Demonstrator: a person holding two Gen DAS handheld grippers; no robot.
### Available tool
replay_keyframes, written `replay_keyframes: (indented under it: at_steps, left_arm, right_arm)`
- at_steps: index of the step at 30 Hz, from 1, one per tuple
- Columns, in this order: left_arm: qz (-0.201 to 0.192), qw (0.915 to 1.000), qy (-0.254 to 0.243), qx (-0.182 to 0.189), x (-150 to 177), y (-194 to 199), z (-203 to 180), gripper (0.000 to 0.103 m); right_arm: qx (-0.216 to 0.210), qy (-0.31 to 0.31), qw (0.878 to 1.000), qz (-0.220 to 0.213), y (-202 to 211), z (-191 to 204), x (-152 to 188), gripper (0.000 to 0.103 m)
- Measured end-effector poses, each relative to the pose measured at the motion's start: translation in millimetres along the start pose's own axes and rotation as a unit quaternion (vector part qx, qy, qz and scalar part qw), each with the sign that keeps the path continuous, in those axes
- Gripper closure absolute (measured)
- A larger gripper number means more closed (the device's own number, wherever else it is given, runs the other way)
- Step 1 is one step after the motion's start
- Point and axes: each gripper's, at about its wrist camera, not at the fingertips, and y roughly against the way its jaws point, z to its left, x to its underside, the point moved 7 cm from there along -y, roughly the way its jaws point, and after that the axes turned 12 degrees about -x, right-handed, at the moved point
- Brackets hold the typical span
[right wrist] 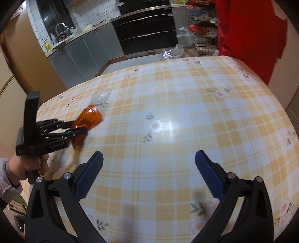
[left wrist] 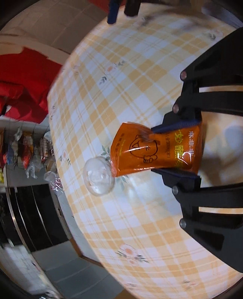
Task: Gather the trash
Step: 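Grasp the orange snack packet with the left gripper and lift it, then grasp the clear round lid with the right gripper while the left holds the packet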
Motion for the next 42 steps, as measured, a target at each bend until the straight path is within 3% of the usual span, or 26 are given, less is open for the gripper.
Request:
replay_keyframes:
  at_steps: [4,10,15,21,23,26,31,34,42]
  left_arm:
    - [-0.024,0.9981,0.057,0.002,9,29,31,0.073]
    - [-0.043,0.9894,0.135,-0.029,35,66,94,0.073]
    - [-0.05,0.9788,0.192,-0.052,59,84,146,0.073]
    - [-0.067,0.9701,0.223,-0.068,79,102,174,0.073]
    - [-0.072,0.9688,0.228,-0.066,86,108,176,0.073]
    - [-0.078,0.9688,0.226,-0.065,93,114,177,0.073]
    - [-0.085,0.9677,0.231,-0.056,102,128,173,0.073]
    - [-0.087,0.9665,0.236,-0.052,106,136,170,0.073]
    - [-0.093,0.9604,0.259,-0.045,118,164,164,0.073]
  right_arm:
    - [-0.012,0.038,0.999,0.002,-24,22,-27,0.006]
    - [-0.022,0.111,0.994,0.012,-88,64,-69,0.006]
    - [0.006,0.154,0.987,0.051,-157,89,-93,0.007]
    - [0.032,0.141,0.986,0.082,-215,96,-111,0.008]
    - [0.039,0.119,0.988,0.095,-228,90,-113,0.016]
    - [0.04,0.094,0.99,0.101,-239,84,-115,0.018]
    - [0.049,0.114,0.986,0.108,-246,94,-114,0.019]
    - [0.043,0.105,0.987,0.114,-246,97,-113,0.033]
    - [0.021,0.161,0.983,0.084,-197,136,-99,0.036]
